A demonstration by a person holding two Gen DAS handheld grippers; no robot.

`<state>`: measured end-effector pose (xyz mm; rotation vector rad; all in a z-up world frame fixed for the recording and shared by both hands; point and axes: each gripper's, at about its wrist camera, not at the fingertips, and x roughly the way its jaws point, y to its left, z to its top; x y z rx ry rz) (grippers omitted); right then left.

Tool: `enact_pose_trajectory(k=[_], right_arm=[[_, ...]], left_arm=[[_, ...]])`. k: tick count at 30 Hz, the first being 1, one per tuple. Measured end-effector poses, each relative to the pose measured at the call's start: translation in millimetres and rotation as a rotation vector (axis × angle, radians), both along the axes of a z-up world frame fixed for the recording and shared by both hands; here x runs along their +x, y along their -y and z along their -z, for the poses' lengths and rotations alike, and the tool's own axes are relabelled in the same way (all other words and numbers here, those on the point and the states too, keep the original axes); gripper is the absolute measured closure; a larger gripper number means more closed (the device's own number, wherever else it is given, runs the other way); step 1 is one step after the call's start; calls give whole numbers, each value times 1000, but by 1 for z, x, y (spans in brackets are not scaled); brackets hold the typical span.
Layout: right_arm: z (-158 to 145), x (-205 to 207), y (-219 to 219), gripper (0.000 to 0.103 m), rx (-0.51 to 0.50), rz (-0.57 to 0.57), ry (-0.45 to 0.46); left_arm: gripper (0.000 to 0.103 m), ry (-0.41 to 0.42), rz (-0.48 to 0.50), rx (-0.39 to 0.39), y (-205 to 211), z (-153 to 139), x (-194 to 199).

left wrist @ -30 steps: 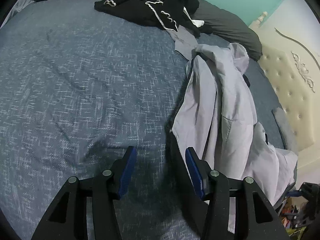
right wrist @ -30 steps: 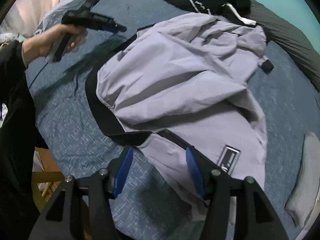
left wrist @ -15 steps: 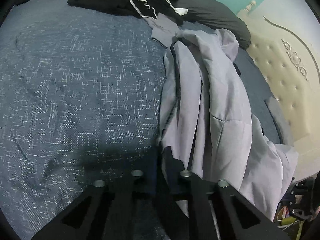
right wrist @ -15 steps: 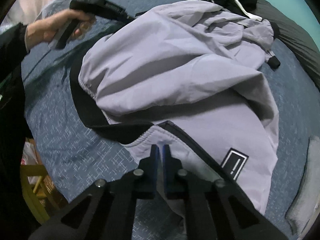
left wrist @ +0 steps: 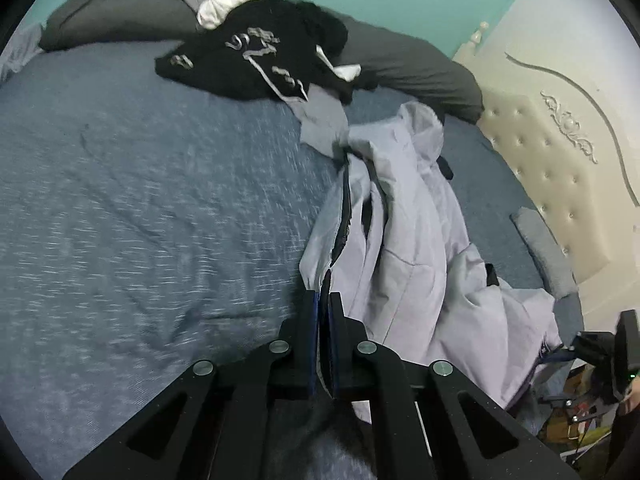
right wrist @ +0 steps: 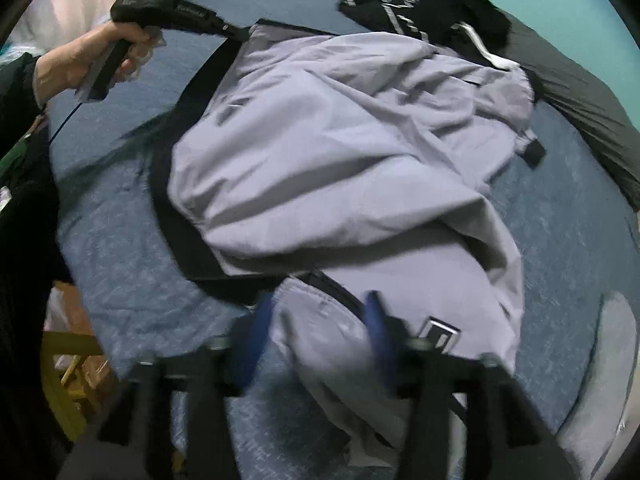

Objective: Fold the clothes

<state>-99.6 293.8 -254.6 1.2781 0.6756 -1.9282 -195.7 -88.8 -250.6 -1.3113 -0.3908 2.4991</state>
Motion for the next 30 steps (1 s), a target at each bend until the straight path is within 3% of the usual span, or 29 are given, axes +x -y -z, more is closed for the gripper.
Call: enact_pose_trajectory(k=[8,14,15,17,18,23,30], right_arm=[[24,-3,16,45,139,-104,-67],[51,1,26,45,215,-190,-52],[53,2,26,48,222,-197,-53],[57,4,25,67,237,-201,-59],[59,3,23,87,237,-193,-50],[53,7,15,92,214,-169,-34],[18,11,3,95,150,-142,-65]], left_arm=[[100,-6,-18,-2,19,-19,45],[100,-2,-19,-8,21,-19,59],[100,-2,-19,-7,21,-19,61],[100,-4,-28,-7,22,-19,62],[100,-6,-30,-5,22,-20,62],[100,-16,-32,11,21,-26,64],[100,-43,-41,13,25,-45,78]])
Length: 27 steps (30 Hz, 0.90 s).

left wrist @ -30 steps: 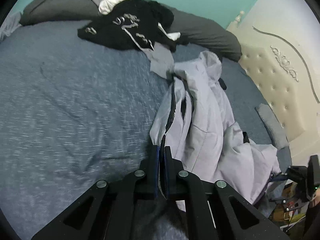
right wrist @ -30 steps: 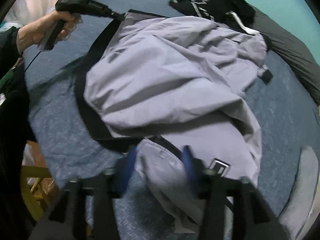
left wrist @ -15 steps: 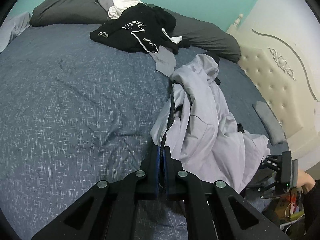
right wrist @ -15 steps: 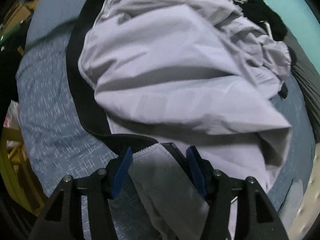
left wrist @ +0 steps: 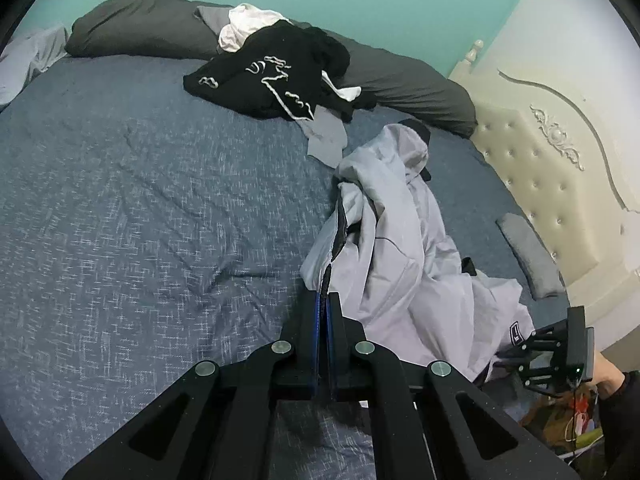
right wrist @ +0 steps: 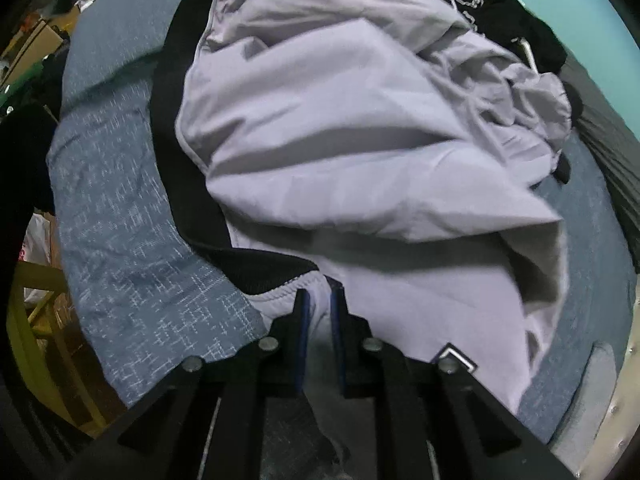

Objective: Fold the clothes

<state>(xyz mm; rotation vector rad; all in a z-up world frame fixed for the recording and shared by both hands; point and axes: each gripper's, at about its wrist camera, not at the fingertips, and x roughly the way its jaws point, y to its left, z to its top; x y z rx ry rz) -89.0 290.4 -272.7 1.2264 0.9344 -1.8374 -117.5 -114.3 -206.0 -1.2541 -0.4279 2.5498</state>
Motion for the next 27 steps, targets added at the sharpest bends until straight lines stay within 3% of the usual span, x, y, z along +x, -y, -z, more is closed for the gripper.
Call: enact_pose_trajectory(k=[9,18,23,27], right_arm=[[-86,-5,-35,98,-156,124,-202],[-220,-2,-88,99,-324,257,-412],[-284,3,-95,100,-381,285,-480],[-305,4,-95,100,-405,304,-495]], left_arm=[[100,-66,-15,-19,11,-55,32],[100,-188,-38,-35,25,-149,71],[100,-274,-39,-46,26,-204,94],[100,-276,-30,-67,20,-216,106]])
